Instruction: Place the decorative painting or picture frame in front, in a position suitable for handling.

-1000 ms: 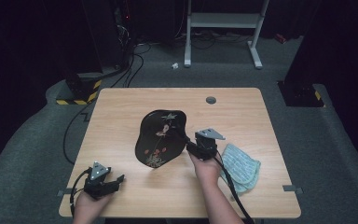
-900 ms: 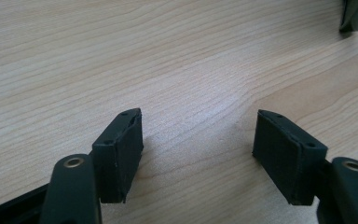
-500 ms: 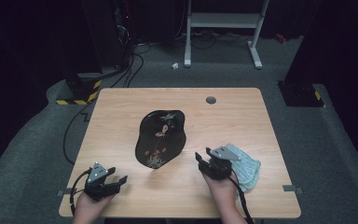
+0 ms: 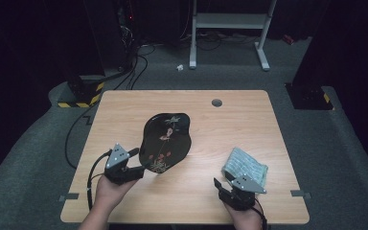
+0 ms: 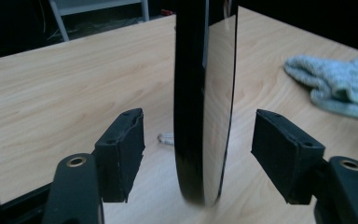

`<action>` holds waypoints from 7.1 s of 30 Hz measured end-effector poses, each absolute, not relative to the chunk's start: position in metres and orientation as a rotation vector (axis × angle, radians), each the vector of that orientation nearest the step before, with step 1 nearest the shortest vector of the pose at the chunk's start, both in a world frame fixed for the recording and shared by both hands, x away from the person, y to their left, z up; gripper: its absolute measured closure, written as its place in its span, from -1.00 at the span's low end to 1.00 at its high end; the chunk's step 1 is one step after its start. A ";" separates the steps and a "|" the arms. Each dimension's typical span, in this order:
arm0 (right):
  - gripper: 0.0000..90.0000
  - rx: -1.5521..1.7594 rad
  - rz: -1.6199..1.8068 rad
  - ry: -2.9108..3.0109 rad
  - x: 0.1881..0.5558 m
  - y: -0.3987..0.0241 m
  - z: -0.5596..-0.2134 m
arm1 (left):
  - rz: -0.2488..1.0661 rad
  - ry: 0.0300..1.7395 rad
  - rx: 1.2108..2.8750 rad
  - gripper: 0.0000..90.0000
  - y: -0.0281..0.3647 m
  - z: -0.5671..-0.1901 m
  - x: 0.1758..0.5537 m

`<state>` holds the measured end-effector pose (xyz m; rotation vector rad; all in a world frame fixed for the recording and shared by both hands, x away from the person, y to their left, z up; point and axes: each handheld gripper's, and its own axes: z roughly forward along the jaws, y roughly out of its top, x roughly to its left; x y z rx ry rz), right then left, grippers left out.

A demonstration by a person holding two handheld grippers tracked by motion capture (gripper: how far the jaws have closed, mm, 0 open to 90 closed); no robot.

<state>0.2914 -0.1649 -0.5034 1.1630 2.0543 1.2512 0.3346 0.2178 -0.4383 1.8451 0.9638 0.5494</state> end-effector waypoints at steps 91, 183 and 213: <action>0.14 1.202 1.287 2.034 0.289 -0.173 -0.507 | 0.432 0.930 1.716 0.79 0.155 -0.428 0.329; -0.62 1.388 0.958 2.154 0.363 -0.243 -0.519 | 0.490 1.095 2.063 -0.27 0.223 -0.534 0.294; 0.47 1.392 0.907 2.144 0.349 -0.233 -0.520 | 0.490 1.091 2.064 -0.27 0.223 -0.534 0.292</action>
